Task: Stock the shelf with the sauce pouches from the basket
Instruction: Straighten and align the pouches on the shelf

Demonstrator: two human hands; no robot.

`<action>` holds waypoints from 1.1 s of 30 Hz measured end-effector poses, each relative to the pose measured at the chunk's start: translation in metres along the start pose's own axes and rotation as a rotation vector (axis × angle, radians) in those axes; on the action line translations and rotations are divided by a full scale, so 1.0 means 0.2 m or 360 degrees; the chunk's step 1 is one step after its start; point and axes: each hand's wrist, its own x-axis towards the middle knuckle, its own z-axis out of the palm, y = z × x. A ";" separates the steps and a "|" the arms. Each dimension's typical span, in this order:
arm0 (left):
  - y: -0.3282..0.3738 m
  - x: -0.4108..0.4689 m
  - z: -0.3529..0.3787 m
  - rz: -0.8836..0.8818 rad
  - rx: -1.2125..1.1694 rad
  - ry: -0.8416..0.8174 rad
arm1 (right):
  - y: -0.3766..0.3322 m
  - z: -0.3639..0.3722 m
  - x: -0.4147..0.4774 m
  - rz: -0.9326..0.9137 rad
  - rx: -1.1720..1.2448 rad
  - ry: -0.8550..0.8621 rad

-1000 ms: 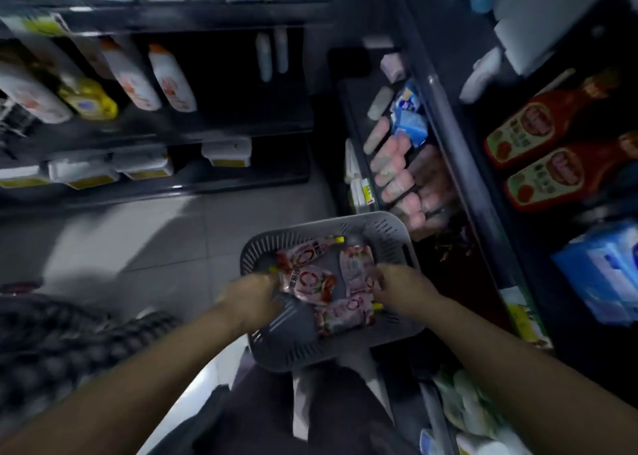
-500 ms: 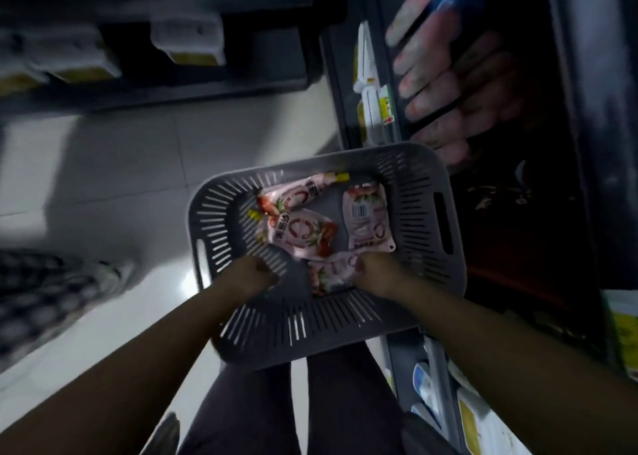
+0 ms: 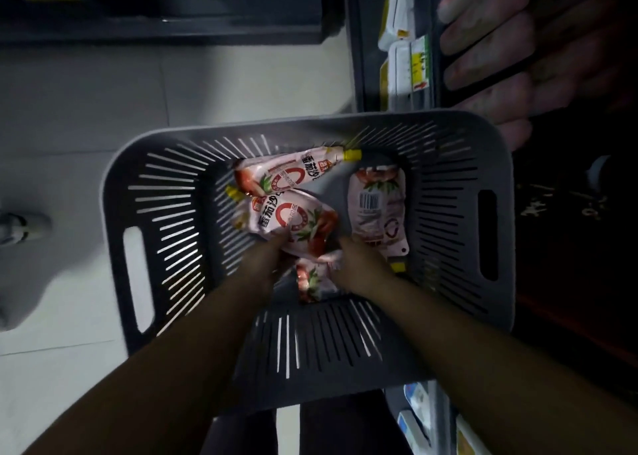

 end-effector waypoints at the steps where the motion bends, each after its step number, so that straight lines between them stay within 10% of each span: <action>1: -0.01 0.01 0.01 0.0034 -0.0087 0.0030 | -0.01 -0.01 0.02 0.0002 0.0004 0.0027; 12: 0.04 -0.06 -0.07 0.0200 0.0025 0.0083 | -0.05 -0.09 0.01 -0.0045 -0.0283 -0.0121; 28: -0.01 -0.09 -0.24 0.0374 0.0578 0.0247 | -0.04 -0.19 -0.34 -0.0372 0.0537 0.0012; 33: -0.03 -0.06 -0.26 0.0113 0.0272 0.0348 | -0.02 -0.12 -0.22 -0.0046 0.0900 0.0314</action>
